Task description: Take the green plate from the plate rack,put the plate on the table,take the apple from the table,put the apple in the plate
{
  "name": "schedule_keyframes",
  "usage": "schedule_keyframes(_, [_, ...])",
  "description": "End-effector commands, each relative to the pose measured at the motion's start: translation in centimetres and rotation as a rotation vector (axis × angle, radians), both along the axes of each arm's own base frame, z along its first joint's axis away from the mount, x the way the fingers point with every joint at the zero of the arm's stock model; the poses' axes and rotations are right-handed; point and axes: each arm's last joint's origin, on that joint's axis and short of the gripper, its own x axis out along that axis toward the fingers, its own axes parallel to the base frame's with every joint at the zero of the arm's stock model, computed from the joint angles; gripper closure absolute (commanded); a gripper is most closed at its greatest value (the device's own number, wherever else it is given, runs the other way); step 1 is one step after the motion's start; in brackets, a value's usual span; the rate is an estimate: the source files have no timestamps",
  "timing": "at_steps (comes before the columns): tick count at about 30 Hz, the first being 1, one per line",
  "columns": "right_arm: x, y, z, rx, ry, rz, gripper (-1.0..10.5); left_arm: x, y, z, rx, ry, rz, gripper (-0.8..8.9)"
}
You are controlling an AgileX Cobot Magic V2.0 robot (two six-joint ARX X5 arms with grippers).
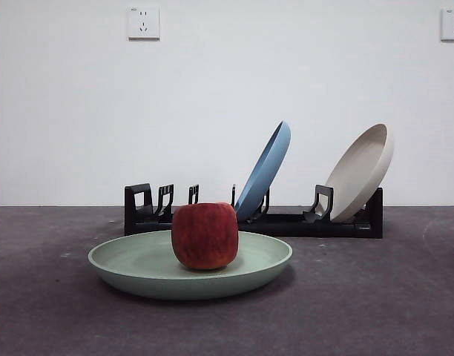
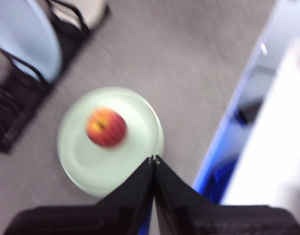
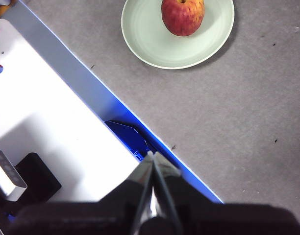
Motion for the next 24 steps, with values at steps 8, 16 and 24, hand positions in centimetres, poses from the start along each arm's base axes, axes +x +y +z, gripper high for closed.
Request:
schedule_keyframes(8, [-0.1,-0.1,-0.1,-0.006,0.012,-0.007,9.5,2.3,6.8,3.8,-0.387,-0.400,0.266,8.17])
schedule_keyframes(16, [-0.1,-0.1,-0.1,-0.006,0.012,-0.007,9.5,1.0,11.9,-1.1,-0.554,-0.722,0.456,8.17])
schedule_keyframes(24, [-0.1,-0.1,-0.1,-0.006,0.012,-0.007,9.5,0.3,14.2,-10.4,-0.529,-0.863,0.629,8.17])
